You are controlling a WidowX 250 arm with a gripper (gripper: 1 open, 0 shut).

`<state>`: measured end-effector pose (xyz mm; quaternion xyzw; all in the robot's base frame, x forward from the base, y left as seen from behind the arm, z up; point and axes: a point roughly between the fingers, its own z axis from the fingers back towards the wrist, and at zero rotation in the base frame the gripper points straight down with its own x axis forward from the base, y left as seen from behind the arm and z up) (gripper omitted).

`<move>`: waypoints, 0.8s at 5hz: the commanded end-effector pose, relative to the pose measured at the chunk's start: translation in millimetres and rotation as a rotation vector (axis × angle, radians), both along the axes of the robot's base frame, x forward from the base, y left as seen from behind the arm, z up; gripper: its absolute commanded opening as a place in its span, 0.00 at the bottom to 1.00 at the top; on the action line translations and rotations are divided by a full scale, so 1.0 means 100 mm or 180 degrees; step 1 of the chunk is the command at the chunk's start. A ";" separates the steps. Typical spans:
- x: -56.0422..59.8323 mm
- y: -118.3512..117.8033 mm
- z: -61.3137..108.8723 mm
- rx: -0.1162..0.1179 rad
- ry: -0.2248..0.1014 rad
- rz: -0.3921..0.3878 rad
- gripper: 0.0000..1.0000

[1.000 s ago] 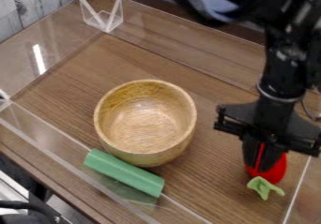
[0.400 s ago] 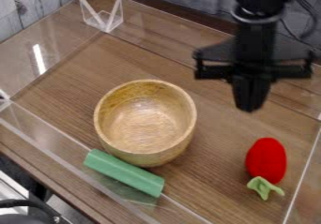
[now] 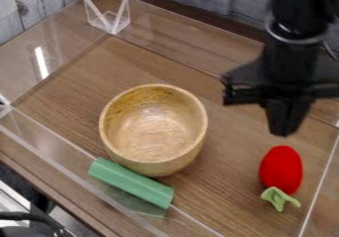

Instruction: Move the red fruit to the left

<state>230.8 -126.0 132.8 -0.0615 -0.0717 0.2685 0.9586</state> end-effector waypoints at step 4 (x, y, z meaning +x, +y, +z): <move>-0.01 0.02 0.14 -0.0185 -0.0165 -0.0167 0.00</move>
